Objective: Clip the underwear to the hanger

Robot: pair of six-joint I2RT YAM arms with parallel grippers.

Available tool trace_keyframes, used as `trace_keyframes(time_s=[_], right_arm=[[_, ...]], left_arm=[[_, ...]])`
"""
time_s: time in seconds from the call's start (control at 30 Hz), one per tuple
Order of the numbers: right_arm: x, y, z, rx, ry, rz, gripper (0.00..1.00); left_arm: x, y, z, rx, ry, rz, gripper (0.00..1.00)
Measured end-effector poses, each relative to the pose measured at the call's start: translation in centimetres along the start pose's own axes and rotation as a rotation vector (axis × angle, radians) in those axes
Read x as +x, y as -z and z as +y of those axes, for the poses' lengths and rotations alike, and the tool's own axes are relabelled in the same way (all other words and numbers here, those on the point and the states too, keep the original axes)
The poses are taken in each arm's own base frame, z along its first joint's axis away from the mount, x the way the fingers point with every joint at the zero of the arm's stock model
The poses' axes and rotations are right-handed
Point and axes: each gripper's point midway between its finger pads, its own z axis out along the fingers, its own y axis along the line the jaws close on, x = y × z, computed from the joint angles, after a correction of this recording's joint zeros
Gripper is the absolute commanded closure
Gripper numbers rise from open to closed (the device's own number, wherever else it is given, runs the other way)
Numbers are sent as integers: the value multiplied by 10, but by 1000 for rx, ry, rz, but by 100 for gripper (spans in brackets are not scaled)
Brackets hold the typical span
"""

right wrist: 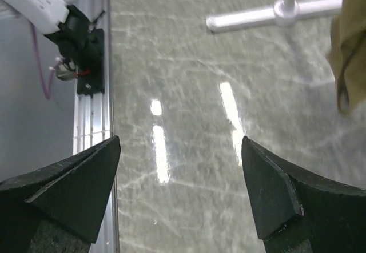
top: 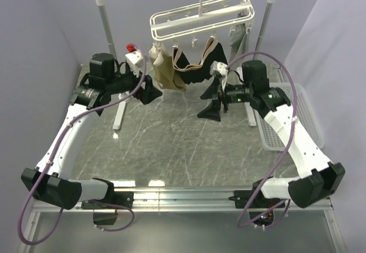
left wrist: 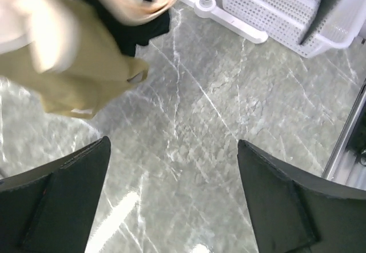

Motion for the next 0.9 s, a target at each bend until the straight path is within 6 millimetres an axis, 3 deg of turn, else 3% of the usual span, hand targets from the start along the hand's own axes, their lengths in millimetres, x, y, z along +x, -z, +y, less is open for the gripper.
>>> trace_keyframes(time_s=[0.27, 0.47, 0.67, 0.9], right_arm=[[52, 26, 6, 239, -94, 62, 5], [82, 66, -13, 509, -200, 28, 4], [112, 100, -29, 719, -294, -25, 4], [122, 129, -22, 868, -280, -117, 3]], left_arm=[[30, 36, 38, -168, 237, 12, 1], [66, 48, 57, -333, 272, 102, 1], [116, 66, 59, -458, 285, 175, 1], [121, 91, 52, -538, 230, 141, 1]])
